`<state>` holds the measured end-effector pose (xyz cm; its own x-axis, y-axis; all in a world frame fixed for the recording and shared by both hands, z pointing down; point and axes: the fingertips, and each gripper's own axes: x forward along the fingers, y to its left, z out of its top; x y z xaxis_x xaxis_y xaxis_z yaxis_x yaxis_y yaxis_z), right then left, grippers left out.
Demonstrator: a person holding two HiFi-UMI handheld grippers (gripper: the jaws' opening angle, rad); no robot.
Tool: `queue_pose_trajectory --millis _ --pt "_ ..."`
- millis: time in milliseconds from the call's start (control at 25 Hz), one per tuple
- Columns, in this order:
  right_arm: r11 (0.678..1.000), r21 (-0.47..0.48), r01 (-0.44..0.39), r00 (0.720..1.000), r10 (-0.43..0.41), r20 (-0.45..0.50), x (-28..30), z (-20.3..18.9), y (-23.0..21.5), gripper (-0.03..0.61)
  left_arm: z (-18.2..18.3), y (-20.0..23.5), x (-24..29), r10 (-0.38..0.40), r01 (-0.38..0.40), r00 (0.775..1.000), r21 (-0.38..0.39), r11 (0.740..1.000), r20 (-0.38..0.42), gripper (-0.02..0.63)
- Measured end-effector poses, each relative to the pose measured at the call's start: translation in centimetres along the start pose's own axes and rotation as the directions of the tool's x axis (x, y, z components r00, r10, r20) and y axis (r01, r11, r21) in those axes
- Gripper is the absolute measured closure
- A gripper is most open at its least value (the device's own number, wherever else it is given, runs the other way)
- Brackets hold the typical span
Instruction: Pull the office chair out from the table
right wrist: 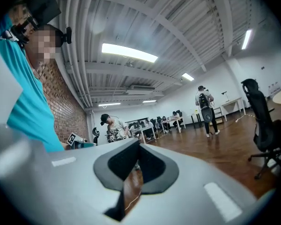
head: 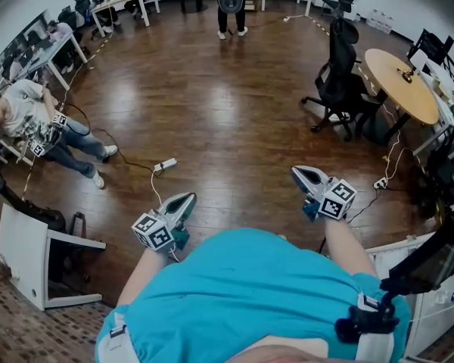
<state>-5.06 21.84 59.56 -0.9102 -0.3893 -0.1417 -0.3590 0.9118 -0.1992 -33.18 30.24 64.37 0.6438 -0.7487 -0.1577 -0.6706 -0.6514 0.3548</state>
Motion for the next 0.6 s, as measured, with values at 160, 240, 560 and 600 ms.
queue_pose_trajectory --millis 160,240,560,600 --pt "0.998 -0.059 0.01 1.0 -0.011 -0.015 -6.0 1.4 -8.1 0.578 -3.2 -1.3 10.2 0.003 -0.003 1.0 -0.011 1.0 0.012 0.614" --pt "0.996 -0.09 0.019 0.999 -0.022 -0.029 -8.4 2.7 -11.6 0.578 -4.3 -1.8 15.1 -0.003 0.004 1.0 -0.032 0.999 0.023 0.614" --pt "0.973 -0.188 0.13 0.99 -0.138 -0.033 -13.6 7.9 -22.0 0.578 -5.2 -2.1 31.2 -0.078 0.076 0.996 -0.049 0.996 -0.042 0.614" --pt "0.97 -0.195 0.144 0.988 -0.152 -0.029 -13.6 8.5 -23.1 0.578 -5.0 -1.8 32.8 -0.091 0.089 0.995 -0.05 0.995 -0.051 0.614"
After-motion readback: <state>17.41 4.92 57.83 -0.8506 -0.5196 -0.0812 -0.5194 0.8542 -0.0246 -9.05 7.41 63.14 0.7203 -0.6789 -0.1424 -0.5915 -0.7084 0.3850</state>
